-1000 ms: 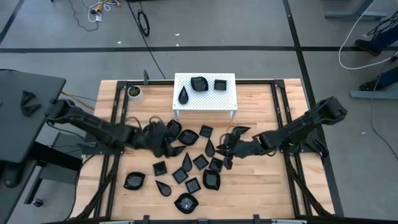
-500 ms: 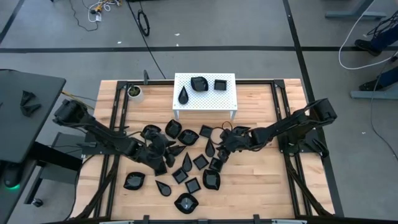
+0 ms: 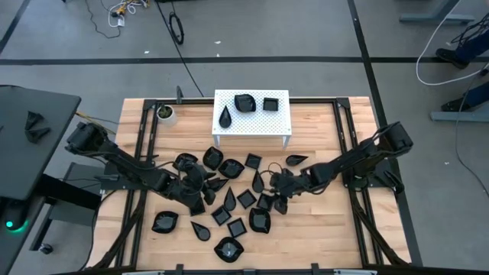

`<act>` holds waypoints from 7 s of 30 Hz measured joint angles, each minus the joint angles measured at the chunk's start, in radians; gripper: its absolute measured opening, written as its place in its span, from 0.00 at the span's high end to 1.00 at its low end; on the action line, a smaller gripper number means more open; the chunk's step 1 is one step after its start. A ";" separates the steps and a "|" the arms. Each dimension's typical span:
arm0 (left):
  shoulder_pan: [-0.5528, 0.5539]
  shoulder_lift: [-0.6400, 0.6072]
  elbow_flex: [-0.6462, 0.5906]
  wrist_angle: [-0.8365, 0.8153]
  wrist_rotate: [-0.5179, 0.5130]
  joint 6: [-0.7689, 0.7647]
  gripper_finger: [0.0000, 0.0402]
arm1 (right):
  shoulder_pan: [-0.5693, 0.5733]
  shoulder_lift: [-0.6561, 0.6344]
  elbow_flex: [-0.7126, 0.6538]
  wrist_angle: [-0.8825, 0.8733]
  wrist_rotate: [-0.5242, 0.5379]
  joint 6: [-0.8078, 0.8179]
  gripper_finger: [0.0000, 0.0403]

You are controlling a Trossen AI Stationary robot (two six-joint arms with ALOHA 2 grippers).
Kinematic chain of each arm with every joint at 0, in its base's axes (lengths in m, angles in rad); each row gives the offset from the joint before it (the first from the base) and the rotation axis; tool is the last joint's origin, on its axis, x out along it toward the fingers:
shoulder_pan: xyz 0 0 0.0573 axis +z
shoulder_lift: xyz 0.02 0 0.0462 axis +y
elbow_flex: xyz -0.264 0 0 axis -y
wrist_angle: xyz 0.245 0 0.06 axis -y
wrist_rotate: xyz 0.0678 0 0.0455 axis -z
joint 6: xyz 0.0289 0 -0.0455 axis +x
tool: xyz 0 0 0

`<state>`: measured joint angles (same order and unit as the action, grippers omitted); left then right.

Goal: Pick & Place Mini shaped plates
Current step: Stack the black square plate on top of the other black square plate on the shelf, then stack the black drop-shaped plate on top of the other black drop-shaped plate on the shelf

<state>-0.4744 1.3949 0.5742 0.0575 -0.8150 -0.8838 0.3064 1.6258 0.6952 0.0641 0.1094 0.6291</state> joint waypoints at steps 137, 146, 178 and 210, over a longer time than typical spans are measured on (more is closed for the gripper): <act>0.012 -0.001 0.000 0.025 -0.030 -0.022 0.71 | -0.861 -0.328 0.058 -0.073 0.107 0.073 0.97; 0.013 -0.001 0.000 0.028 -0.041 -0.022 0.71 | -0.861 -0.307 0.058 0.069 -0.040 -0.021 0.99; 0.013 -0.001 0.000 0.028 -0.038 -0.040 0.71 | -0.296 -0.551 -0.135 -0.620 0.015 0.289 0.88; 0.013 -0.001 0.000 0.027 -0.046 -0.038 0.71 | -0.420 -0.549 -0.446 -0.221 0.274 0.503 0.76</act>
<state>-0.4610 1.3941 0.5743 0.0849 -0.8608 -0.9215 -0.1139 1.0763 0.2493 -0.1570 0.3829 1.1323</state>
